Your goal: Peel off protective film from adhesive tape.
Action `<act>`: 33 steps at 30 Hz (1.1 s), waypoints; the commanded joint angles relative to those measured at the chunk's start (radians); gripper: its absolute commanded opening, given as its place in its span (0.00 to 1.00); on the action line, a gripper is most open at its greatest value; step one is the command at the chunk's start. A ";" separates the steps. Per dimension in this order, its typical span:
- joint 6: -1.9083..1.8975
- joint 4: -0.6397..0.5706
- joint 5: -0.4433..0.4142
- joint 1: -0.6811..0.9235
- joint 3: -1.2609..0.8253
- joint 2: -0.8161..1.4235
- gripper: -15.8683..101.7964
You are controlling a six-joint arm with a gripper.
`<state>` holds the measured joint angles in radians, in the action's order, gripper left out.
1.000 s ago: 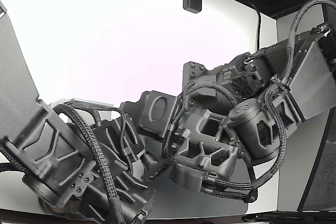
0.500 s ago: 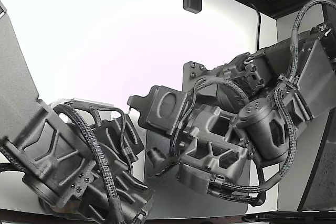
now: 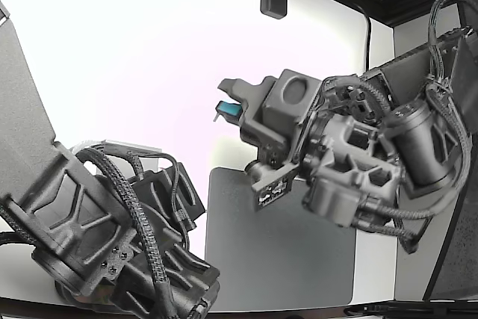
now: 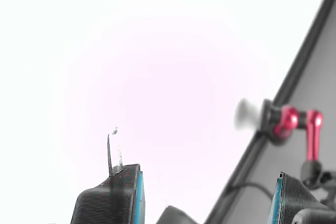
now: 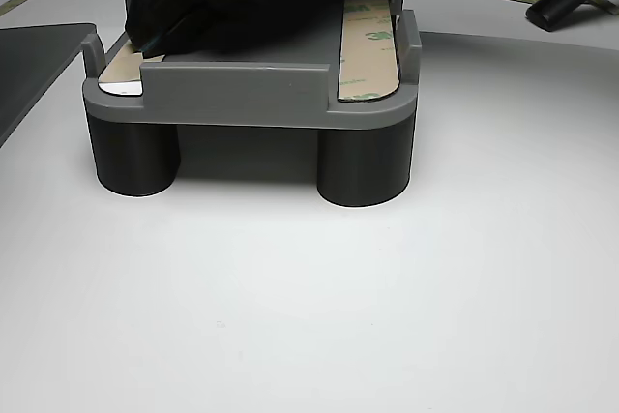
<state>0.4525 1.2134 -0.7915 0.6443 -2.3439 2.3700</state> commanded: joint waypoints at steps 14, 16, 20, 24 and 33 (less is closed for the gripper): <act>-0.505 -0.261 0.850 -0.753 -0.209 0.584 0.98; -0.505 -0.238 0.873 -0.793 -0.229 0.584 0.98; -0.495 -0.255 0.911 -0.834 -0.296 0.581 0.98; -0.486 -0.253 0.923 -0.834 -0.296 0.584 0.98; -0.502 -0.253 0.902 -0.834 -0.296 0.584 0.98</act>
<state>-0.0476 0.9695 0.1120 -0.1733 -2.6615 2.9330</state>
